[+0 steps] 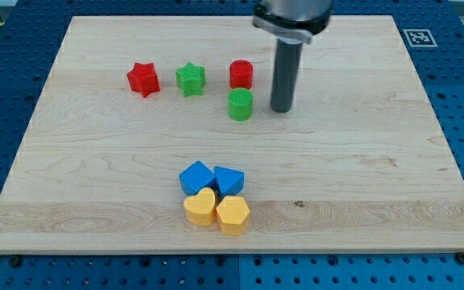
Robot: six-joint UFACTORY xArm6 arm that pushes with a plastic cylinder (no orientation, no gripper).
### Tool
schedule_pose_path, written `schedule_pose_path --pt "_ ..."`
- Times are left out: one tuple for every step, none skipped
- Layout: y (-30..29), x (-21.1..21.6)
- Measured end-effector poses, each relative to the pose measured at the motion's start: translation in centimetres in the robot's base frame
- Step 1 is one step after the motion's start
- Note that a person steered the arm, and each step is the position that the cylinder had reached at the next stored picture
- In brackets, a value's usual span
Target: Nudge the green star towards up
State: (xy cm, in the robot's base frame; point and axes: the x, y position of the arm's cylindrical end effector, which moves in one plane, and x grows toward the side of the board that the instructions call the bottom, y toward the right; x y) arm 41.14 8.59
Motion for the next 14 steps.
schedule_pose_path --pt "4.8 0.8" --pt "5.8 -1.2" --pt "4.5 -5.0" --pt "3.8 -5.8" --pt "3.7 0.6" --pt "-0.4 6.1" --pt "-7.4 8.6" --pt "-13.4 7.8" --pt "-13.7 4.5" --pt "-14.8 2.3" --pt "-17.3 1.7" --pt "-17.3 0.3" --pt "-17.2 -0.7" --pt "-16.9 -2.5"
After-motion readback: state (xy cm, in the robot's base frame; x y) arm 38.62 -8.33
